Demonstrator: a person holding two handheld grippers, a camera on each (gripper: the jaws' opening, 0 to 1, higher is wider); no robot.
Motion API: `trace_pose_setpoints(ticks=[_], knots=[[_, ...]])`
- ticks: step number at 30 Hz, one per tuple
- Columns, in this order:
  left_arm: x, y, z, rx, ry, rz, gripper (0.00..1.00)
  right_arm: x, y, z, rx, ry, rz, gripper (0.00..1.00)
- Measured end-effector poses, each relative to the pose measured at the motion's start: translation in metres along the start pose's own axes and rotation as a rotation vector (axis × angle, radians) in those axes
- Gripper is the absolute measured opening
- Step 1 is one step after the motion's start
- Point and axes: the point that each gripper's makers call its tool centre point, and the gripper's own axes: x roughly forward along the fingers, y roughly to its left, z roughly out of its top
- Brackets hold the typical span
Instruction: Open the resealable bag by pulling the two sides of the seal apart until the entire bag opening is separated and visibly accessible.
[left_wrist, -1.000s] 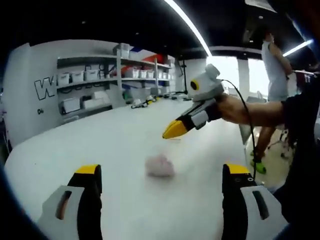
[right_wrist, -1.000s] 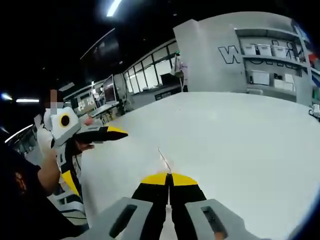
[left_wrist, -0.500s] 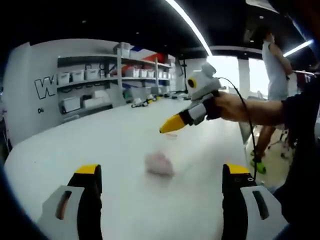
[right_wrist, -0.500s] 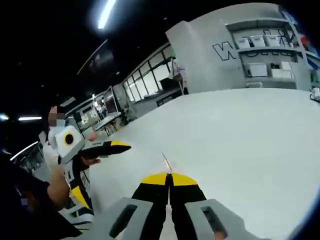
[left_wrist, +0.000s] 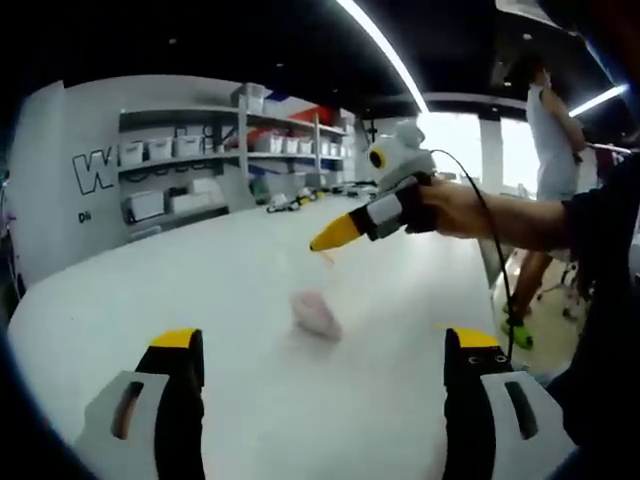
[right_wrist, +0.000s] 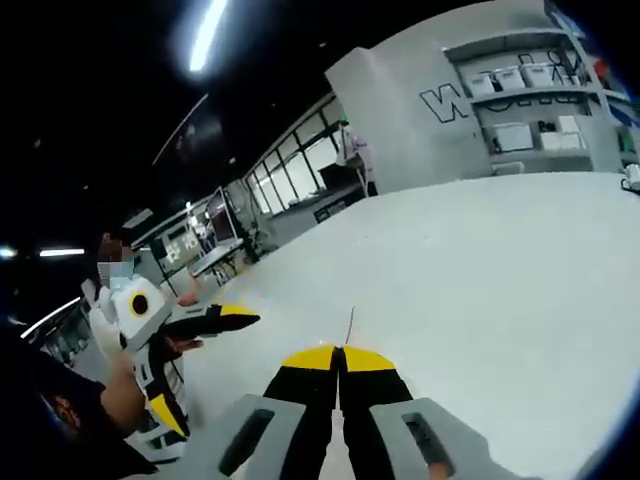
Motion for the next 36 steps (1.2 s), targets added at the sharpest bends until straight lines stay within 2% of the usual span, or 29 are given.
trace_pose_setpoints(ticks=[10, 24, 29, 36], knots=[[-0.001, 0.003, -0.004, -0.011, 0.005, 0.001, 0.99, 0.008, -0.008, 0.008, 0.009, -0.006, -0.008, 0.0], [-0.008, 0.008, -0.013, -0.03, 0.007, 0.015, 0.98, 0.034, -0.022, 0.027, 0.014, -0.013, -0.021, 0.0], [-0.009, 0.01, -0.018, -0.037, 0.012, 0.016, 0.98, 0.045, -0.034, 0.039, 0.022, -0.018, -0.026, 0.0], [-0.009, 0.014, -0.019, -0.042, 0.009, 0.02, 0.98, 0.058, -0.04, 0.054, 0.028, -0.03, -0.03, 0.0]])
